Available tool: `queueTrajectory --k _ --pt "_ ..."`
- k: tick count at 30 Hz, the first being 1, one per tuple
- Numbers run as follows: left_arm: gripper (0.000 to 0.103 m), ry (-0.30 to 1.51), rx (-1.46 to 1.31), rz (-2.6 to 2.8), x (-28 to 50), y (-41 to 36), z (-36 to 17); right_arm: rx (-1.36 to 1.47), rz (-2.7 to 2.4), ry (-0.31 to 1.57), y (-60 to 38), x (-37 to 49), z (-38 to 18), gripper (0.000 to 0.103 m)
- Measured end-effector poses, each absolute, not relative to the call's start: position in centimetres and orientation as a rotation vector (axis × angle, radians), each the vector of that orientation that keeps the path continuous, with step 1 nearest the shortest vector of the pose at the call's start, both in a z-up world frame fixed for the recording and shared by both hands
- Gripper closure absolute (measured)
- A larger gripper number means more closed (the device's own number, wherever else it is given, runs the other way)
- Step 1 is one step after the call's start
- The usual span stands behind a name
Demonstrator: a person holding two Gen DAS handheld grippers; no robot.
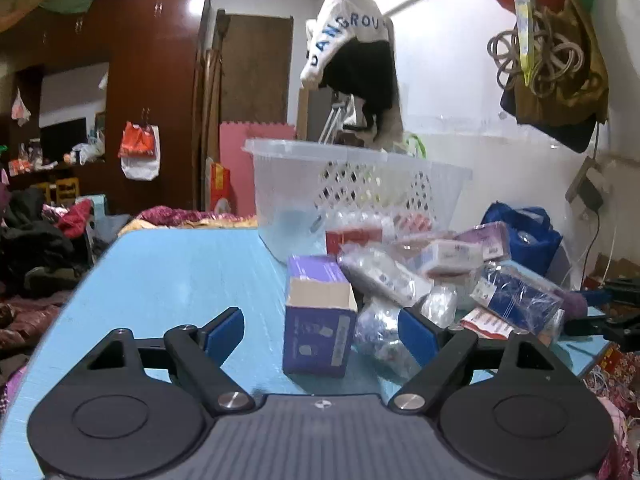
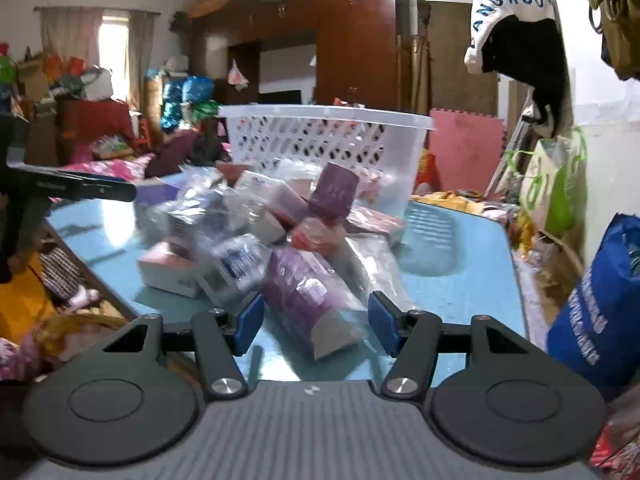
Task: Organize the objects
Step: 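Grasp the blue box with left gripper while right gripper grasps a purple-wrapped packet, then carry both items over the white basket and open both grippers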
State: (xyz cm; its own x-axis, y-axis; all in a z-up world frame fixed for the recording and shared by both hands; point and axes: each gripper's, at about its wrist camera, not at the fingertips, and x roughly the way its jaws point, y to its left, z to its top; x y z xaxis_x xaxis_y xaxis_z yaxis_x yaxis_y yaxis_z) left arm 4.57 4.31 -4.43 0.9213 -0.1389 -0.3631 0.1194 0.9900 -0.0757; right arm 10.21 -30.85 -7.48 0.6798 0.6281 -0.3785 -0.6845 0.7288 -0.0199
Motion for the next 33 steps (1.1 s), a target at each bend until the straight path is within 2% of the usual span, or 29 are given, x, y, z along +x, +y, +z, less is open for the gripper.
queueTrajectory --k 2,3,6,9,16,19,21,23,24,33 --pt "0.016 0.39 -0.055 -0.134 5.1 4.2 -4.8 -0.158 0.762 0.371 -30.9 10.3 -7.9 0.044" --pt "0.016 0.392 -0.053 -0.127 5.3 4.1 -5.0 -0.155 0.77 0.379 -30.7 10.4 -8.0 0.053" --pt "0.018 0.377 -0.063 -0.101 5.5 4.0 -5.2 -0.133 0.78 0.375 -30.9 10.4 -8.2 0.064" --pt "0.028 0.374 -0.096 -0.118 5.6 4.3 -5.4 -0.13 0.769 0.353 -31.0 10.3 -8.1 0.059" --pt "0.027 0.366 -0.07 -0.103 5.7 4.0 -5.4 -0.14 0.742 0.305 -30.0 10.5 -8.0 0.046" --pt "0.026 0.363 -0.07 -0.102 5.7 4.0 -5.4 -0.13 0.737 0.283 -30.1 10.6 -7.9 0.047" --pt "0.026 0.362 -0.072 -0.103 5.9 4.1 -5.4 -0.137 0.731 0.294 -30.1 10.5 -8.0 0.063" --pt "0.036 0.354 -0.076 -0.101 5.8 4.3 -5.4 -0.131 0.729 0.289 -30.5 10.3 -7.9 0.066" --pt "0.062 0.354 -0.074 -0.101 5.8 4.3 -5.4 -0.124 0.724 0.282 -30.8 10.1 -7.8 0.067" --pt "0.061 0.287 -0.073 -0.064 4.6 4.5 -3.9 -0.003 0.711 0.236 -32.4 10.2 -5.9 0.069"
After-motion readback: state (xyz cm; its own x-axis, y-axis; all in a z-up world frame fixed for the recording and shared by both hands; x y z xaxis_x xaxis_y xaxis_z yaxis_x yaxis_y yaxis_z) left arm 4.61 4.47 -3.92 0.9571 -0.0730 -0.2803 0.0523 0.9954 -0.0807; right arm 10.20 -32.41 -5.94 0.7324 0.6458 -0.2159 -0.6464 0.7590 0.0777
